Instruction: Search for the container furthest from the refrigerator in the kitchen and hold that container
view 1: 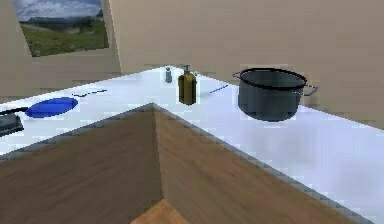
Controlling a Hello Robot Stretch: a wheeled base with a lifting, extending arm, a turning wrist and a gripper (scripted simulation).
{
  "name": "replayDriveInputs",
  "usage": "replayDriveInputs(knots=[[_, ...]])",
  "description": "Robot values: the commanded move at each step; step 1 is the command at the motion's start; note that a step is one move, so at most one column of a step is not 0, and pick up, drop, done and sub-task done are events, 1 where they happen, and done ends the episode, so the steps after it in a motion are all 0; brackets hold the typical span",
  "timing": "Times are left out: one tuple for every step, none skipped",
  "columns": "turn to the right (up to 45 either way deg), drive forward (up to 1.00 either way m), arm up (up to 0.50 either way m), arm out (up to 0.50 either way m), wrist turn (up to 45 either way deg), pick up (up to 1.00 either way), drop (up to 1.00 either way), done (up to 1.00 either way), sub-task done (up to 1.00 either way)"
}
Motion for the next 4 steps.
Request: replayDriveInputs(knots=[[-24.0, 0.0, 0.0, 0.0, 0.0, 0.0, 0.0, 0.0, 0.0], [45.0, 0.0, 0.0, 0.0, 0.0, 0.0, 0.0, 0.0, 0.0], [39.0, 0.0, 0.0, 0.0, 0.0, 0.0, 0.0, 0.0, 0.0], [0.0, 0.35, 0.0, 0.0, 0.0, 0.0, 0.0, 0.0, 0.0]])
